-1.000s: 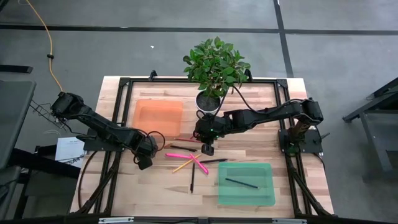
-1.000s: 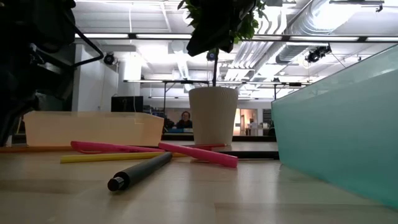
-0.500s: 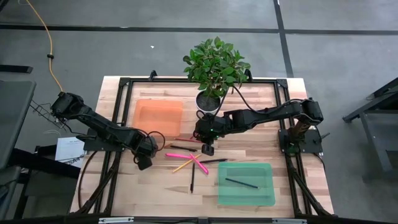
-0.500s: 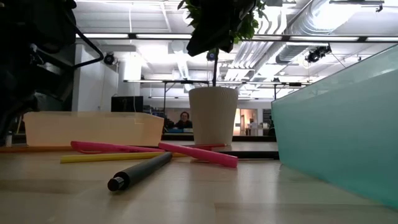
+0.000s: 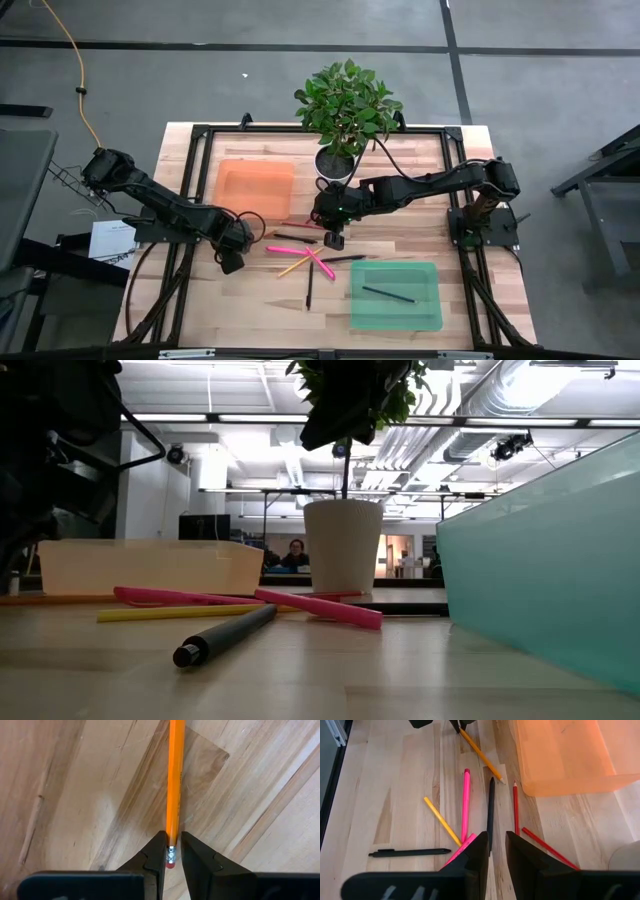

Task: Sort pens & pencils
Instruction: Put the orange pencil into the green bin

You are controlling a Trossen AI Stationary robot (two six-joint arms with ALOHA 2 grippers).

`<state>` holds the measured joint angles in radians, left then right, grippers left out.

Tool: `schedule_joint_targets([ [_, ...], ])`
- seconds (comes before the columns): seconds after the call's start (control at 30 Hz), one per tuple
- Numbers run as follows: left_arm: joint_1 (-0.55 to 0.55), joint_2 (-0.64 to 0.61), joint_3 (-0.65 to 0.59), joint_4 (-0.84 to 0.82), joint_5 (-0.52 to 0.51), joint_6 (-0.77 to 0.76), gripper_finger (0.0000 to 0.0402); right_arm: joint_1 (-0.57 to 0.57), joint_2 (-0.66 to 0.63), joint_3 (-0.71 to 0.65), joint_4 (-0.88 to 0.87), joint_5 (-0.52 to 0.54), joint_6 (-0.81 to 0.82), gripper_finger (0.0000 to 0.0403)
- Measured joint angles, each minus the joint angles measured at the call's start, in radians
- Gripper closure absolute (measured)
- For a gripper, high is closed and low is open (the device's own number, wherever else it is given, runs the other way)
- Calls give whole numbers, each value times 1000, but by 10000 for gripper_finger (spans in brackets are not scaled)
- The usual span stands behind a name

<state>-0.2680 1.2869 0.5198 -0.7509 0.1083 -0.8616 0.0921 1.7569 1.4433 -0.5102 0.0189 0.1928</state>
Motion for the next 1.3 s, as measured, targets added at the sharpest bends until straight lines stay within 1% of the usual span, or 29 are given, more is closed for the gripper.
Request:
schedule_joint_targets([
  [0.27, -1, 0, 0, 0, -8, 0, 357, 0, 0, 0, 0, 0, 0, 346],
  [0.47, 0, 0, 0, -1, -11, 1, 390, 0, 0, 0, 0, 0, 0, 346],
  [0.53, 0, 0, 1, -1, -11, 1, 395, 0, 0, 0, 0, 0, 0, 346],
  [0.73, 0, 0, 1, 0, -12, 1, 380, 0, 0, 0, 0, 0, 0, 346],
  [0.93, 0, 0, 1, 0, -12, 1, 396, 0, 0, 0, 0, 0, 0, 346],
  [1.13, 0, 0, 1, 2, -13, 0, 389, 0, 0, 0, 0, 0, -3, 346],
  [1.3, 0, 0, 1, 2, -14, 1, 394, 0, 0, 0, 0, 0, -3, 346],
])
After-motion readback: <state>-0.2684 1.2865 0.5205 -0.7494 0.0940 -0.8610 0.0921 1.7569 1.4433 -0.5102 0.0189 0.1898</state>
